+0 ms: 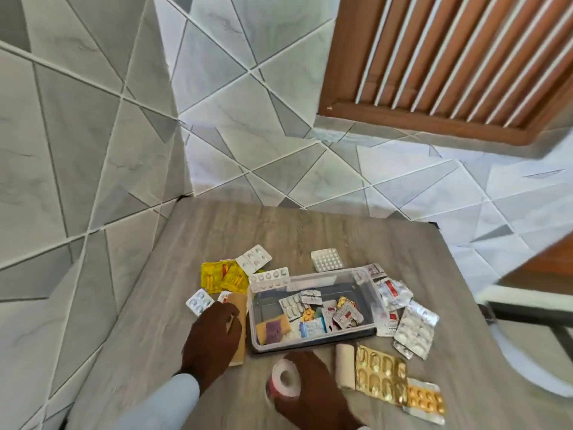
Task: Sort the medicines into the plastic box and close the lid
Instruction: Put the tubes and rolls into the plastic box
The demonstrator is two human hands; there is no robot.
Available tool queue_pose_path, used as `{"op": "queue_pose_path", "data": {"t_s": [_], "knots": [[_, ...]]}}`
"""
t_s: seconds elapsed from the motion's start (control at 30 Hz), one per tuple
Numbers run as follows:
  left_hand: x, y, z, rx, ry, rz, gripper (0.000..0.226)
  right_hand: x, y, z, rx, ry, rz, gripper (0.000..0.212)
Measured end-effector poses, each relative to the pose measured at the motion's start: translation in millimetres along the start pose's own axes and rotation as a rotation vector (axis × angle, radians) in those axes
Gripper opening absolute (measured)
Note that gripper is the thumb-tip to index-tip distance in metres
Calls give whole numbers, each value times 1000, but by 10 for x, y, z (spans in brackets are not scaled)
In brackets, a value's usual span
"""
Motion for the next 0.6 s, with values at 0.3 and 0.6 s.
{"op": "queue_pose_path", "data": {"t_s": [0.3,0.6], "knots": [[339,-49,-27,-82,23,-108,16,823,13,-721,334,327,169,53],[316,-231,7,-26,-34,-274,30,1593,-38,-166,405,-47,369,40]]}}
Point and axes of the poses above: each hand's wrist, its own x-axis towards the middle knuckle, its own z-axis out of the palm, y = z × x, the point moved 2 cm from there along x, towards the middle knuckle
